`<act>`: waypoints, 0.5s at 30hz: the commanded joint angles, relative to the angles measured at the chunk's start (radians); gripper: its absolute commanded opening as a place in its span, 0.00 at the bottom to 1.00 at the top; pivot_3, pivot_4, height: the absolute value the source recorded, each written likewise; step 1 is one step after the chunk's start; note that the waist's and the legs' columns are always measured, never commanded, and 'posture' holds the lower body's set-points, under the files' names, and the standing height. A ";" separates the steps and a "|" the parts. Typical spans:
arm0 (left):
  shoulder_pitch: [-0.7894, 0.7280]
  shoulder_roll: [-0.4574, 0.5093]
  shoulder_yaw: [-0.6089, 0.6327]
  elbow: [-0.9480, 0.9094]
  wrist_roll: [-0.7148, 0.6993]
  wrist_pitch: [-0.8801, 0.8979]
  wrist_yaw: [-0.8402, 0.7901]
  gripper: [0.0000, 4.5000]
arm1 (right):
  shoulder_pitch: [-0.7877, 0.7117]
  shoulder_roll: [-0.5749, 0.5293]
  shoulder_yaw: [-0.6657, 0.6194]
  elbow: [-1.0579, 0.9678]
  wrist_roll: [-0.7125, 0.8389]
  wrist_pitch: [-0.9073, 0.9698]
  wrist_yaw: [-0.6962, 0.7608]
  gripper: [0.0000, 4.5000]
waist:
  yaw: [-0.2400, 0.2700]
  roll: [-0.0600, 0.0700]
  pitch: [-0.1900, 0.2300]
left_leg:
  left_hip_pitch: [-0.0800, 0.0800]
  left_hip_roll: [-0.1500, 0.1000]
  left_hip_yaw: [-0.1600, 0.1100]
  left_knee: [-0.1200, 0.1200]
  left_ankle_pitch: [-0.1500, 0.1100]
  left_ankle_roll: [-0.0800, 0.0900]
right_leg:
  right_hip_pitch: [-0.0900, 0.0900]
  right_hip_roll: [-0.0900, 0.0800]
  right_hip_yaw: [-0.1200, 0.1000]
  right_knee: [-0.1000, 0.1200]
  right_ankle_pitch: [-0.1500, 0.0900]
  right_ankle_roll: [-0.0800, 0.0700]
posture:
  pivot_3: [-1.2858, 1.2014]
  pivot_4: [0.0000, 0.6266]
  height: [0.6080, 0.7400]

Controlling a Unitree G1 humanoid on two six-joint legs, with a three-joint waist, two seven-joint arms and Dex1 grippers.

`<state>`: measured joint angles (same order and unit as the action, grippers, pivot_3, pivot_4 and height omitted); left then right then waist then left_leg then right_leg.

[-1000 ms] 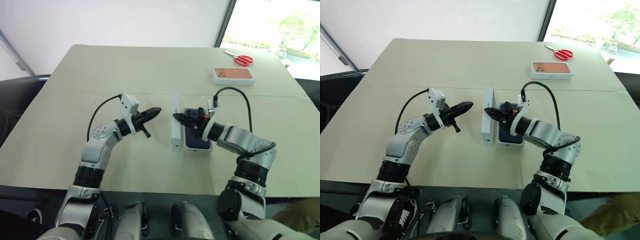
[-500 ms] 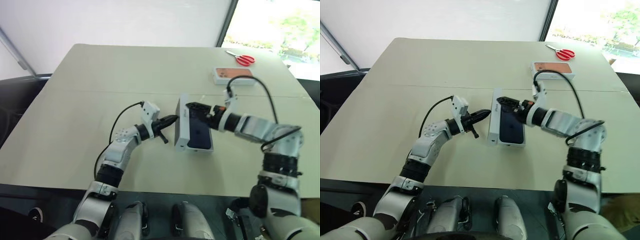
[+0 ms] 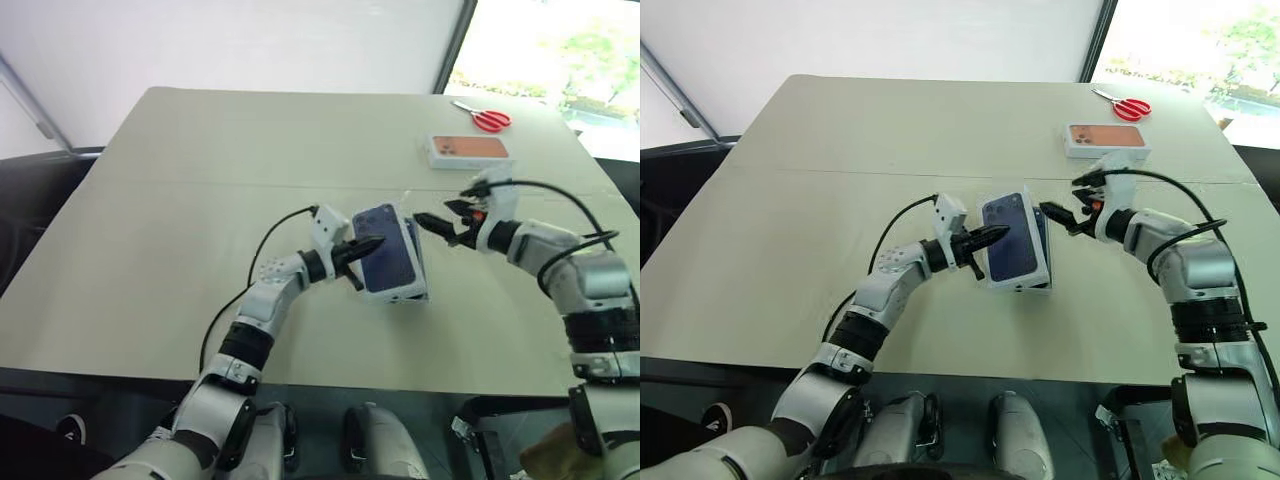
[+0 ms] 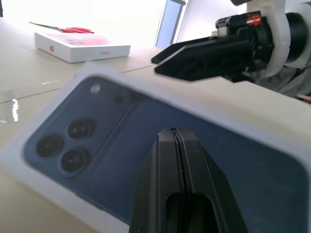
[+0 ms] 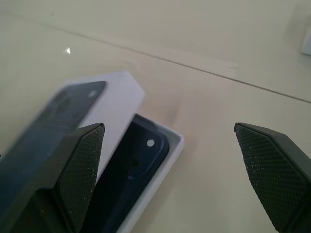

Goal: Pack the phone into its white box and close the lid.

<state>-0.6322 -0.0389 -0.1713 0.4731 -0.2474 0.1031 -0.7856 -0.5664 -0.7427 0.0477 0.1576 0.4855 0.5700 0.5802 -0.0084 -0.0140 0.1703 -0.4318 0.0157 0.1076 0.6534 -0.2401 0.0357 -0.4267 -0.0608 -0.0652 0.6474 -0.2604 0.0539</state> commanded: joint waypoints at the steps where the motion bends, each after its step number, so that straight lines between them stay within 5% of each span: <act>1: -0.021 -0.008 -0.002 -0.011 0.009 -0.027 -0.006 0.00 | -0.014 -0.018 0.020 -0.014 -0.145 -0.145 0.013 0.99 | -0.002 0.000 0.000 | 0.000 0.000 0.000 0.000 0.000 0.000 | 0.000 0.000 0.000 0.000 0.000 0.000 | 0.52 0.24 1.00; 3: -0.022 0.004 0.007 -0.019 0.008 -0.024 -0.002 0.00 | -0.029 -0.010 0.017 0.036 -0.205 -0.199 0.000 0.99 | -0.001 0.000 0.000 | 0.000 0.000 0.000 0.000 0.000 0.000 | 0.000 0.000 0.000 0.000 0.000 0.000 | 0.52 0.24 1.00; 5: -0.019 0.031 0.017 -0.043 0.007 -0.021 -0.005 0.00 | -0.038 0.010 -0.004 0.055 -0.199 -0.195 0.025 0.88 | -0.002 0.000 0.000 | 0.000 0.000 0.000 0.000 0.000 0.000 | 0.000 0.000 0.000 0.000 0.000 0.000 | 0.52 0.24 1.00; 13: 0.009 0.161 0.075 -0.157 -0.022 0.088 0.005 0.00 | -0.036 0.041 -0.004 0.090 -0.289 -0.281 0.040 0.03 | -0.002 0.000 0.000 | 0.000 0.000 0.000 0.000 0.000 -0.001 | 0.000 -0.001 0.000 0.001 0.000 0.000 | 0.52 0.24 1.00; 15: 0.030 0.191 0.064 -0.180 -0.010 0.118 -0.001 0.00 | -0.026 0.040 0.002 0.090 -0.307 -0.294 0.058 0.01 | 0.000 0.000 0.000 | 0.000 0.000 0.000 0.001 0.000 -0.001 | 0.000 -0.001 0.000 0.001 0.000 0.000 | 0.52 0.24 1.00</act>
<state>-0.6161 0.1460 -0.1012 0.3326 -0.2569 0.1994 -0.7789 -0.5859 -0.6994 0.0648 0.2604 0.1942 0.3050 0.6250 -0.0079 -0.0139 0.1702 -0.4315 0.0160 0.1075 0.6543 -0.2396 0.0350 -0.4261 -0.0616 -0.0652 0.6483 -0.2602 0.0534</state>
